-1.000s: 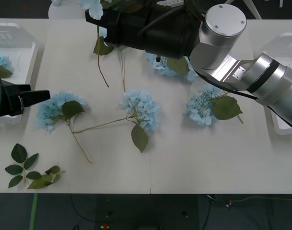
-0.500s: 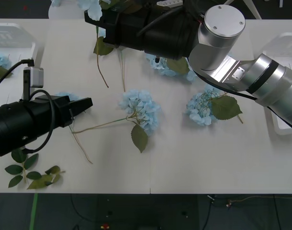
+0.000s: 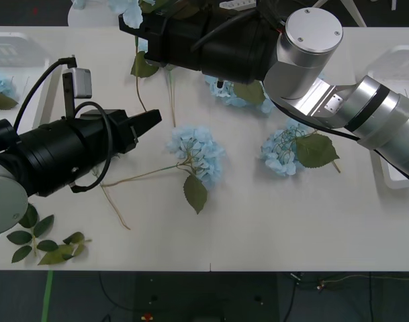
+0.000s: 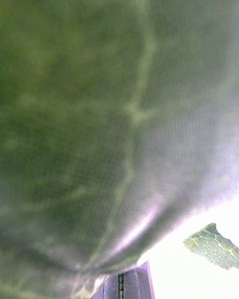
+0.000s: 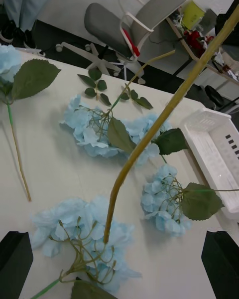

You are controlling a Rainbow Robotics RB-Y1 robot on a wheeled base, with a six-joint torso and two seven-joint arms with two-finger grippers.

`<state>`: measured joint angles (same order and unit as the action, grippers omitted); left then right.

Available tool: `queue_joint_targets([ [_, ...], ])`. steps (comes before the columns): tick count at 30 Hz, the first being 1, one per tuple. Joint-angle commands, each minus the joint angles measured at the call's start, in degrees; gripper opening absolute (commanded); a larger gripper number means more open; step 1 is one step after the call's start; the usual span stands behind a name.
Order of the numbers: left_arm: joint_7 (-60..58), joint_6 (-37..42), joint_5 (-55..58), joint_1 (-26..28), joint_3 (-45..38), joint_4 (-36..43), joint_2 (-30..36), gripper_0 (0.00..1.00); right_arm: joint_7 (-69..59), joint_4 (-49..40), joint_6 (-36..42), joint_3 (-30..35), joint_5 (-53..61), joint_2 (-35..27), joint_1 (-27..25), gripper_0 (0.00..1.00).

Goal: Place the red flowers into the right box and the blue flowers into the left box. If a person shows an open palm, hand one flower to the person first, then continue sorting.

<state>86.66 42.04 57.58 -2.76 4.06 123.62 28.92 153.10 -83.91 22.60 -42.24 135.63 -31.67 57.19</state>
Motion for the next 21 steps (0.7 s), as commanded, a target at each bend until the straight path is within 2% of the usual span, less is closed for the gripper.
queue_joint_targets([
  [1,-1.85,-2.58,-0.98,-4.79,1.39,-1.28,-1.41,1.0,1.9,-2.23,-0.36,-0.38,0.25,0.3,3.02,0.0],
  [9,-0.53,-13.3,-4.5,-10.33,6.31,-10.07,-2.91,1.0,1.9,-2.31,-0.54,-0.38,0.17,0.12,3.02,0.0],
  [13,-0.53,-13.83,-5.99,-11.3,6.57,-11.74,-3.61,1.0,1.9,-2.23,-0.71,-0.38,0.17,0.12,3.02,0.0],
  [18,-0.27,-13.83,-6.78,-15.78,8.07,-15.43,-4.93,1.0,1.9,-2.31,-1.42,-0.38,-0.36,0.03,3.02,0.0],
  [21,-0.27,-13.92,-7.14,-16.04,8.07,-15.7,-5.28,1.0,1.9,-2.31,-1.5,-0.38,-0.54,0.03,2.93,0.0],
])
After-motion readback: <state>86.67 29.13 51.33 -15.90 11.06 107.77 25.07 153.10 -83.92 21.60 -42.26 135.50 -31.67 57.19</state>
